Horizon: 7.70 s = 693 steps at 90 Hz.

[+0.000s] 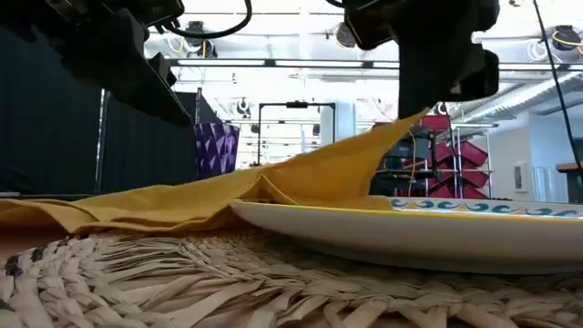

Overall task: Set table place
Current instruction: Fold the yellow table napkin

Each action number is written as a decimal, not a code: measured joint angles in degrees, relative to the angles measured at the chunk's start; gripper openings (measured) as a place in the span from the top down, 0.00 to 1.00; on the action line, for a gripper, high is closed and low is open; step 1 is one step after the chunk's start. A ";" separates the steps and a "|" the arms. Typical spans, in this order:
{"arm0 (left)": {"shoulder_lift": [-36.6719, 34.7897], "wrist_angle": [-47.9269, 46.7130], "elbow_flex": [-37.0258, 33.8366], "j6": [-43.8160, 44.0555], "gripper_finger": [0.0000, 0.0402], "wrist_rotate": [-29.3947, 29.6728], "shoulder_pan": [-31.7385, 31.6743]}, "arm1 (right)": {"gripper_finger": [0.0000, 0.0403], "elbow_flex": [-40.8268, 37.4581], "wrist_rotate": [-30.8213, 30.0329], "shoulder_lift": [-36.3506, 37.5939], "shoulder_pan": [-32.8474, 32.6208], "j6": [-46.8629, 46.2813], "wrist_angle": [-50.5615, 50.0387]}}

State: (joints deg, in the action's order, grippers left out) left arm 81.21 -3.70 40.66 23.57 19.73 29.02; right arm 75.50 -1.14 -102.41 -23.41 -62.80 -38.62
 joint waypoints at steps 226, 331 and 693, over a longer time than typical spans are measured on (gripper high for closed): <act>7.06 -14.91 0.00 23.69 0.77 -1.87 14.97 | 0.65 0.05 -1.75 2.56 2.82 9.04 -7.49; 6.60 -24.31 8.20 17.20 1.00 -5.75 15.16 | 0.65 0.04 -1.73 2.56 2.81 9.04 -7.51; -26.93 -26.58 -0.24 8.65 0.85 46.34 6.25 | 0.69 8.22 -15.25 -14.92 6.10 27.13 14.88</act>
State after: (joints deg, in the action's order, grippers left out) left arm 54.28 -30.28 40.42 32.23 66.06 35.27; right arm 83.72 -16.39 -117.33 -17.32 -35.67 -23.74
